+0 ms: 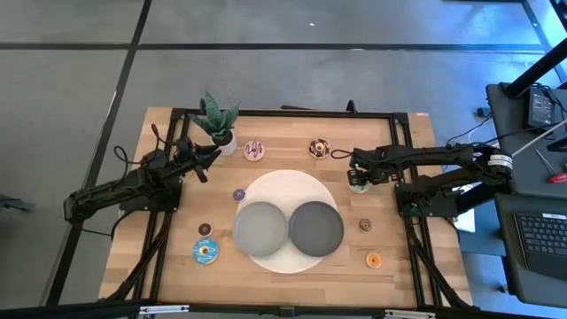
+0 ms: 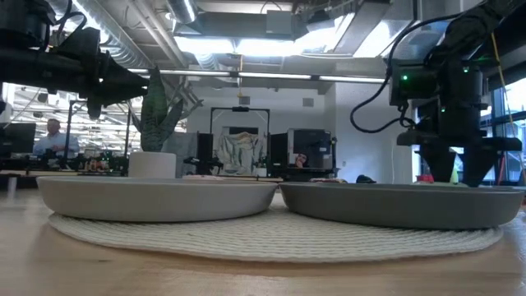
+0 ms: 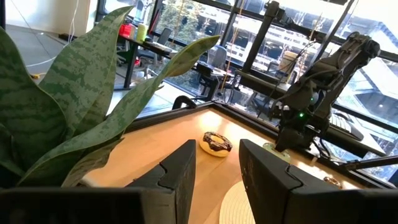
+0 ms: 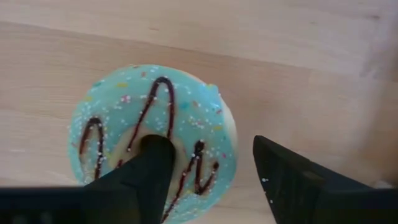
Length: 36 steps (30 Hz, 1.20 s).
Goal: Pick & Place donuts
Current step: Put the large blue donut on the dark gray plate
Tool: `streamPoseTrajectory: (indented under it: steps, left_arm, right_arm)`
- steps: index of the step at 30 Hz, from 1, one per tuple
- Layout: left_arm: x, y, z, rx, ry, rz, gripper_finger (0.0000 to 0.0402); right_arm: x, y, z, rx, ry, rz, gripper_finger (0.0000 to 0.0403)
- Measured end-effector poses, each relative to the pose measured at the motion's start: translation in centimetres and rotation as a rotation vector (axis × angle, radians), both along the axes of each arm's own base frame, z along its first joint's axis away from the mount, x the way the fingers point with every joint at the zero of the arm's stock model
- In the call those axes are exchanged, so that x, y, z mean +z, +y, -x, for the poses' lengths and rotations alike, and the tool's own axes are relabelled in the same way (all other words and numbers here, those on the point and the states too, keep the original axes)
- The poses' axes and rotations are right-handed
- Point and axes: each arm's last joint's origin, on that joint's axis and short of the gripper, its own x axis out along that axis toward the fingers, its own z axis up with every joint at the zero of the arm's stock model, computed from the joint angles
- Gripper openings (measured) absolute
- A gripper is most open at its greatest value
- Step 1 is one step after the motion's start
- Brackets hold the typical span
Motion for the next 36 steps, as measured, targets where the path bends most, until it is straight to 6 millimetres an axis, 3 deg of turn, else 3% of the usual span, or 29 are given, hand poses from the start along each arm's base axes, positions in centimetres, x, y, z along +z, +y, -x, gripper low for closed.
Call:
streamPoseTrajectory:
  steps: [16,25,30,36]
  left_arm:
    - [0.0,0.0,0.0,0.005,0.0,-0.001,0.012]
    - [0.1,0.1,0.0,0.025,-0.004,-0.002,0.012]
    - [0.1,0.1,0.1,0.051,-0.007,-0.003,0.0119]
    - [0.1,0.1,0.1,0.051,-0.007,-0.003,0.012]
  right_arm:
    - [0.2,-0.1,-0.1,0.01,-0.003,0.007,0.0124]
    - [4.1,-0.4,-3.4,0.184,-0.191,0.008,0.0118]
    - [6.4,1.4,-6.0,0.295,-0.37,0.034,0.0118]
    - [6.8,4.9,-8.5,0.366,-0.556,0.017,0.0118]
